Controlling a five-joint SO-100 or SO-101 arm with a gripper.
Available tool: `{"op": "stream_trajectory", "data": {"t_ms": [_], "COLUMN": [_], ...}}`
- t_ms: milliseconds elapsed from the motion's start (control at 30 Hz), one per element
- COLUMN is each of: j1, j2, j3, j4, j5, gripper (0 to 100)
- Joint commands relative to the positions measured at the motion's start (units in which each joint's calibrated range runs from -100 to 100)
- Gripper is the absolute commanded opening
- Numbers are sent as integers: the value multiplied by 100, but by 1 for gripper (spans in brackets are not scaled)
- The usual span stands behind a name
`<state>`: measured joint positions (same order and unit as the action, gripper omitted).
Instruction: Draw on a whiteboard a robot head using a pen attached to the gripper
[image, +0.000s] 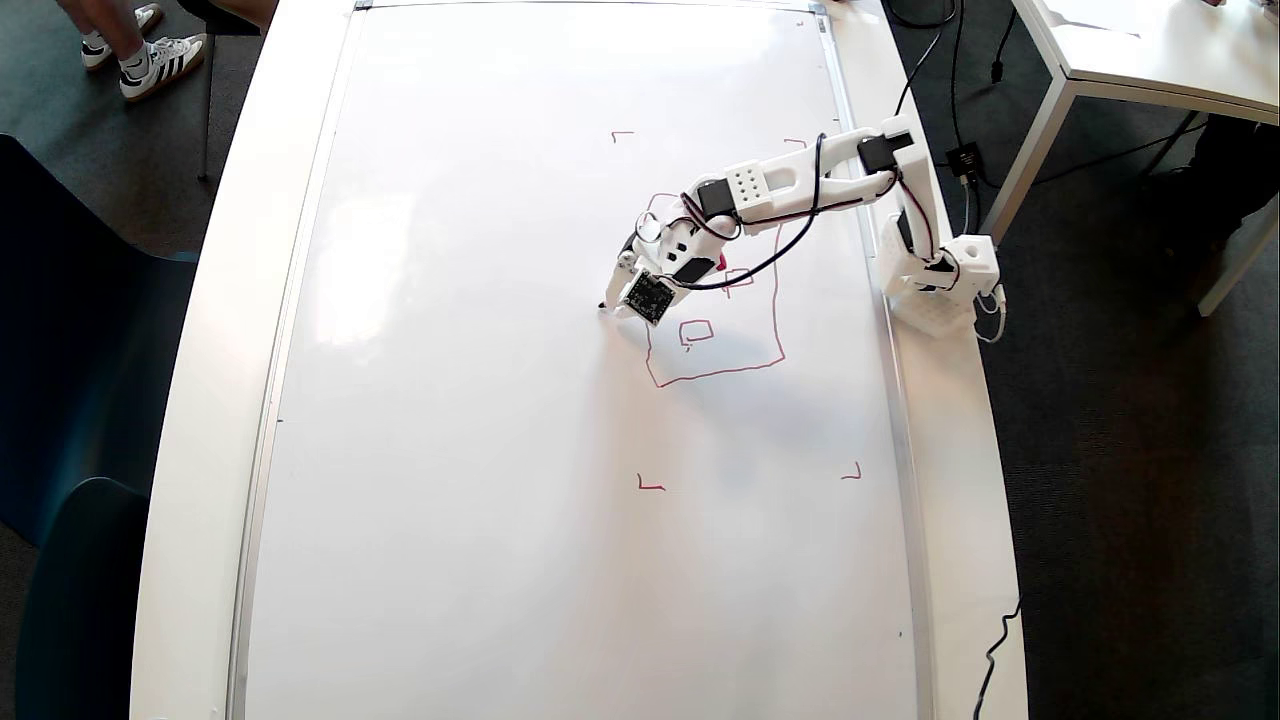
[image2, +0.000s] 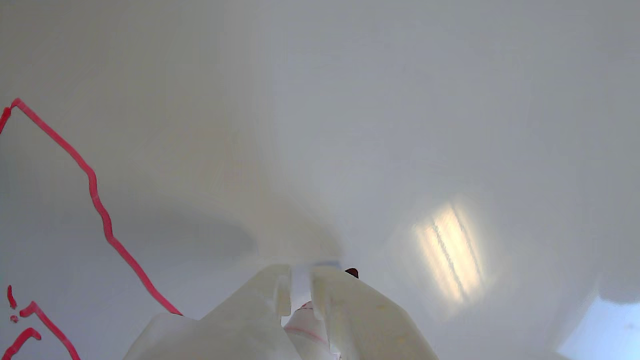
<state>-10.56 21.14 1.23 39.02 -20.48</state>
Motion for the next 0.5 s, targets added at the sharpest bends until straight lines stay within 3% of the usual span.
{"op": "stream_trajectory", "data": {"t_ms": [0,467], "j1": [-31,-1], "j2": [-63,390], "j3": [8,-309], "j4": [34,68], "j5": [-11,-17], "gripper": [1,1]}}
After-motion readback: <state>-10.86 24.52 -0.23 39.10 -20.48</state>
